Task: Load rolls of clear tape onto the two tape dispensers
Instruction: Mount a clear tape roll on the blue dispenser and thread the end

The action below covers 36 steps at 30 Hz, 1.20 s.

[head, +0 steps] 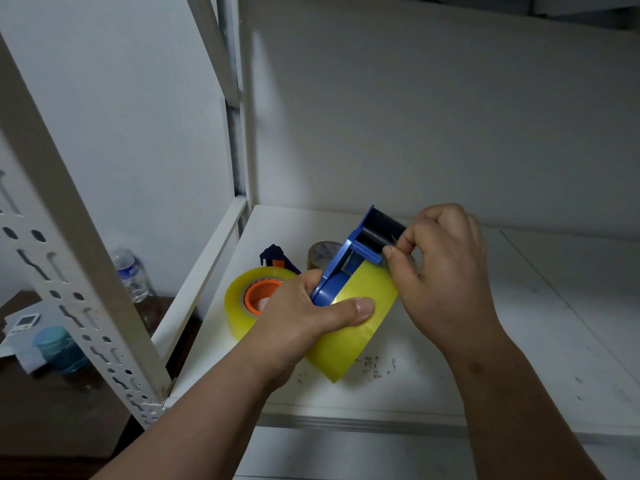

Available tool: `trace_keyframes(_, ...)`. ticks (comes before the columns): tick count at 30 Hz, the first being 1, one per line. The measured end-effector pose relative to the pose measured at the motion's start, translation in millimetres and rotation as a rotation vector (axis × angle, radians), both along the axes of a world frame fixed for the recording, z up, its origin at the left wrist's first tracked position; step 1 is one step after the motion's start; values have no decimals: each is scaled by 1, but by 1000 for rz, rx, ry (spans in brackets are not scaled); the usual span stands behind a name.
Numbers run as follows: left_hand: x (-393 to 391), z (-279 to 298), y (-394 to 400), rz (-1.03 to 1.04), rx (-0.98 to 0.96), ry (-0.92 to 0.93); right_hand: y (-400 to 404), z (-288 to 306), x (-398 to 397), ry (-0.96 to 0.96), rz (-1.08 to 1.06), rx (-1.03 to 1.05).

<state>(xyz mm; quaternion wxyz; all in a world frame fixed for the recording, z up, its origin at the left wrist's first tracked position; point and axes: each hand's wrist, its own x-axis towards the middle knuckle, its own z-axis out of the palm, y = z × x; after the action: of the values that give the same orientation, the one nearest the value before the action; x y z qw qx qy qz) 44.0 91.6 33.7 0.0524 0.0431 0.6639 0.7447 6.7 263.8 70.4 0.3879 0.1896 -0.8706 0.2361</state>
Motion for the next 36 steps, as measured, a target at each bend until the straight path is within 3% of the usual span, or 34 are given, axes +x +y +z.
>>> trace_keyframes(5,2,2,4,-54,-107,22,-7,5,-1,58,18,7)
trace_keyframes(15,2,-6,0,-98,11,-47,6,13,0,-217,155,-216)
trace_keyframes(22,4,-2,1,-179,-16,-42,2,11,-6,-173,125,-173)
trace_keyframes(29,5,3,7,-52,-147,0,-4,10,-7,-95,51,-154)
trace_keyframes(36,8,1,8,-46,-139,-17,-5,7,-8,-103,60,-112)
